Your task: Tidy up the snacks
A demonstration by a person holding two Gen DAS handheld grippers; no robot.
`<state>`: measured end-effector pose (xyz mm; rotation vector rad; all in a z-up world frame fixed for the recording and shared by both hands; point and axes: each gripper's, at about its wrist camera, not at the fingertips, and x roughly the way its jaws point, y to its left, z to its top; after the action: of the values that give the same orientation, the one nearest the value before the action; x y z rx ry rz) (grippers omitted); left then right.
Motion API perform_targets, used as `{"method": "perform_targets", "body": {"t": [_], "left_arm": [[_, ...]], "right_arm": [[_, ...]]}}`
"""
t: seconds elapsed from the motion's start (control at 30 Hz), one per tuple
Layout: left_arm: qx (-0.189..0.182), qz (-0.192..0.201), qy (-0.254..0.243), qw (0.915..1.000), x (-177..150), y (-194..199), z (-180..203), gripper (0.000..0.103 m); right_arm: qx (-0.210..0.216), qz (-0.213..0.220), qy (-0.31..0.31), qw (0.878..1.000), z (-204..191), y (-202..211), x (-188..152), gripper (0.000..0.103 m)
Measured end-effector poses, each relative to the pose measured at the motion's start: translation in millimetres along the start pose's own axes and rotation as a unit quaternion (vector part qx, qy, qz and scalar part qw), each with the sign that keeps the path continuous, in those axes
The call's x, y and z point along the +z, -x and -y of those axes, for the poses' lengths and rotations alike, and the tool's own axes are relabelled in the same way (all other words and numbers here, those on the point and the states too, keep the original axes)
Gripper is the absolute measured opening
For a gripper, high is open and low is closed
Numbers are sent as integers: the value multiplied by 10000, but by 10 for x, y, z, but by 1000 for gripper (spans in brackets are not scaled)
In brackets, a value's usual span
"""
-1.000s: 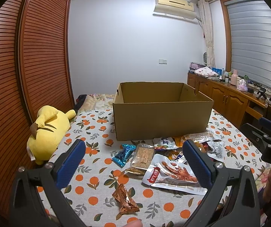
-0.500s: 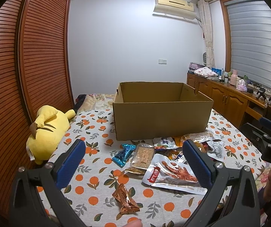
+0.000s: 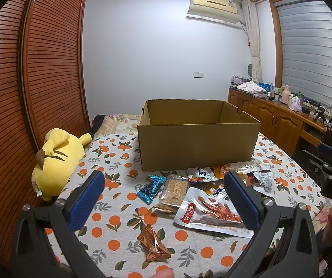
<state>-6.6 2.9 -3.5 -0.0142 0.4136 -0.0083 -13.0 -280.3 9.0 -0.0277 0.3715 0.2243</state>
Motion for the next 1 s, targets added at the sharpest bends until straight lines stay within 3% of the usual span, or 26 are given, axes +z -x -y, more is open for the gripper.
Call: {"method": "perform_targets", "body": {"t": [0.63, 1.0], "left_arm": [[-24, -25, 5, 10000, -14, 4, -4, 103], [-129, -361, 72, 9992, -143, -131, -155, 103]], "right_arm": [[51, -53, 25, 10000, -37, -10, -10, 103], [194, -190, 114, 9996, -91, -85, -90, 103]]}}
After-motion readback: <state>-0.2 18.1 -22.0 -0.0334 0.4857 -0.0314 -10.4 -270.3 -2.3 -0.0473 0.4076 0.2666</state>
